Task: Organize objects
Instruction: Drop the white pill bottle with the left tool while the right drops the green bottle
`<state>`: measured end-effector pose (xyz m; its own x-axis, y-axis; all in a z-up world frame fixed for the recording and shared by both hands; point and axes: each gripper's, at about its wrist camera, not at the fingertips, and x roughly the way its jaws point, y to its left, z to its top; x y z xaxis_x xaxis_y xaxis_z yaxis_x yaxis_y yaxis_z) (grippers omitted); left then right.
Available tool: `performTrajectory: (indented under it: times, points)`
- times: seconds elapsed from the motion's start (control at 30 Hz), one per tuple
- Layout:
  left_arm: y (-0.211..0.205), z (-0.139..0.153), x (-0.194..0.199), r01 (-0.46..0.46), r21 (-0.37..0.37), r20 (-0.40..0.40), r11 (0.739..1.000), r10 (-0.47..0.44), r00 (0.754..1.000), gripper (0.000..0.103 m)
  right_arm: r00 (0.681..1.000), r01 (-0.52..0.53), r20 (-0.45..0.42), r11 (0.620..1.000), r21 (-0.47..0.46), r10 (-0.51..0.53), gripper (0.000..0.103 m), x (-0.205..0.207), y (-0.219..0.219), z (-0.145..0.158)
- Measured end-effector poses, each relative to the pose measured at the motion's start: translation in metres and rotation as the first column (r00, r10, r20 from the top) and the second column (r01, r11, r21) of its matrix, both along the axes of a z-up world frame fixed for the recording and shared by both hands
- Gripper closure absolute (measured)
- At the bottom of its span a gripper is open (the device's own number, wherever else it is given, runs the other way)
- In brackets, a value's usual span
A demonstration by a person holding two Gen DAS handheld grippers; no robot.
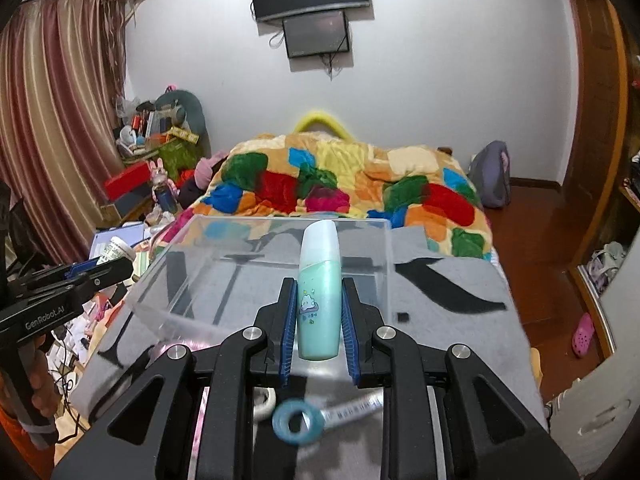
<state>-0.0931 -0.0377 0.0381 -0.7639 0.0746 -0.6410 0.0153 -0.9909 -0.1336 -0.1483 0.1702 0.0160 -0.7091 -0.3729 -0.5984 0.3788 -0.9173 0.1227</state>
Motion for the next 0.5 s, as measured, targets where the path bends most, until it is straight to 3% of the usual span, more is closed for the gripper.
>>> performTrajectory:
  times: [0.27, 0.5]
  points:
    - [0.008, -0.024, -0.053, 0.047, 0.003, 0.118, 0.999, -0.047, 0.992, 0.074, 0.986, -0.024, 0.166, 0.999, 0.039, 0.018, 0.084, -0.058, -0.022, -0.036]
    - [0.019, -0.048, -0.077, 0.078, -0.033, 0.199, 0.996, -0.07, 0.977, 0.074, 0.967, -0.069, 0.25, 0.993, 0.093, 0.044, 0.084, -0.08, -0.039, -0.058]
